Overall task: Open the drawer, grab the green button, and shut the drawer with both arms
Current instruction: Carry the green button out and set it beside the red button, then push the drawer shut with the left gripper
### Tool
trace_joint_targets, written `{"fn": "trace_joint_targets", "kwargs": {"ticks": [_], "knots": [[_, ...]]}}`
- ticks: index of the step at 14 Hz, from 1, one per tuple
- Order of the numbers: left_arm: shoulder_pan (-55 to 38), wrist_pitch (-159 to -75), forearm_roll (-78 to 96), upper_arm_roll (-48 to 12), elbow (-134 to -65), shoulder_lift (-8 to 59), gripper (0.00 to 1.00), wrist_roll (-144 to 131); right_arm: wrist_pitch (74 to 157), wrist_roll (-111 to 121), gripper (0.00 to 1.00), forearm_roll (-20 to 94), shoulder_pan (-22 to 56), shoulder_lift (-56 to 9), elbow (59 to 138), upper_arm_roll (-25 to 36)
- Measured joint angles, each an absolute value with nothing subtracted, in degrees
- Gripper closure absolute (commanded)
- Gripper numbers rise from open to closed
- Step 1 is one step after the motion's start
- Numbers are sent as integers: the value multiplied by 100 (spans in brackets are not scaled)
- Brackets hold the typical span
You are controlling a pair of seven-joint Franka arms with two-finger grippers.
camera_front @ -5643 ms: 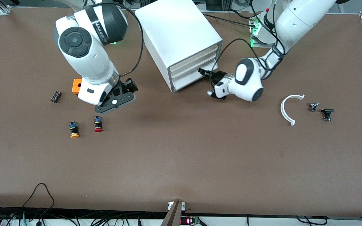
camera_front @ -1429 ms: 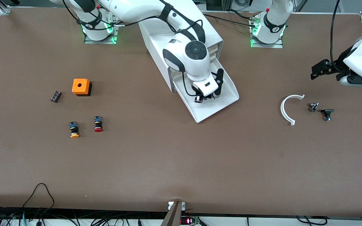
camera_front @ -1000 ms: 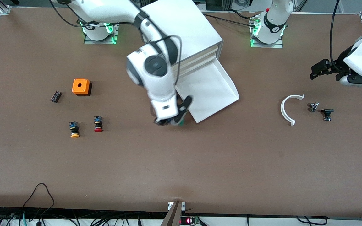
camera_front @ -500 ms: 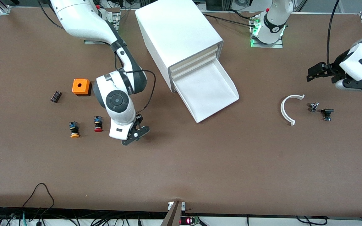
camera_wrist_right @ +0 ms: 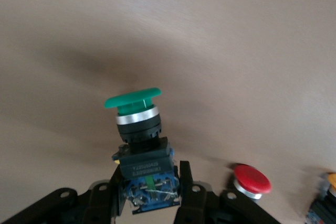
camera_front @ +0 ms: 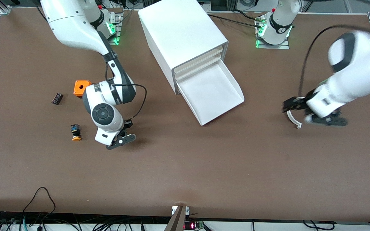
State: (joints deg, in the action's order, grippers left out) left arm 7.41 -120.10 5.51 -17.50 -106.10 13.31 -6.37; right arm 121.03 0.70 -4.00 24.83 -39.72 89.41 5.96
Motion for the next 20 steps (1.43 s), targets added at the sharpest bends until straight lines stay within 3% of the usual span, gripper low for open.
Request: {"fn": "trace_joint_targets", "kwargs": {"ticks": [3, 5, 8, 14, 20], "knots": [[40, -13593, 396, -1771, -11292, 1817, 0, -1825, 12042, -161, 0, 230, 2395, -3826, 8904, 598], [-304, -14117, 147, -1774, -11492, 2058, 0, -2568, 11828, -306, 0, 326, 2403, -3540, 8843, 592], [-597, -14282, -98, -1731, -11514, 2246, 0, -3313, 11270, -579, 0, 329, 2390, -2961, 8745, 594], [-1503, -15135, -125, -1095, -11536, 2969, 0, -3897, 9773, -1385, 0, 330, 2079, -1947, 8144, 597], [-2003, -15012, -125, -1318, -11544, 3057, 0, -4605, 9444, -1302, 0, -80, 540, -795, 8757, 104]]}}
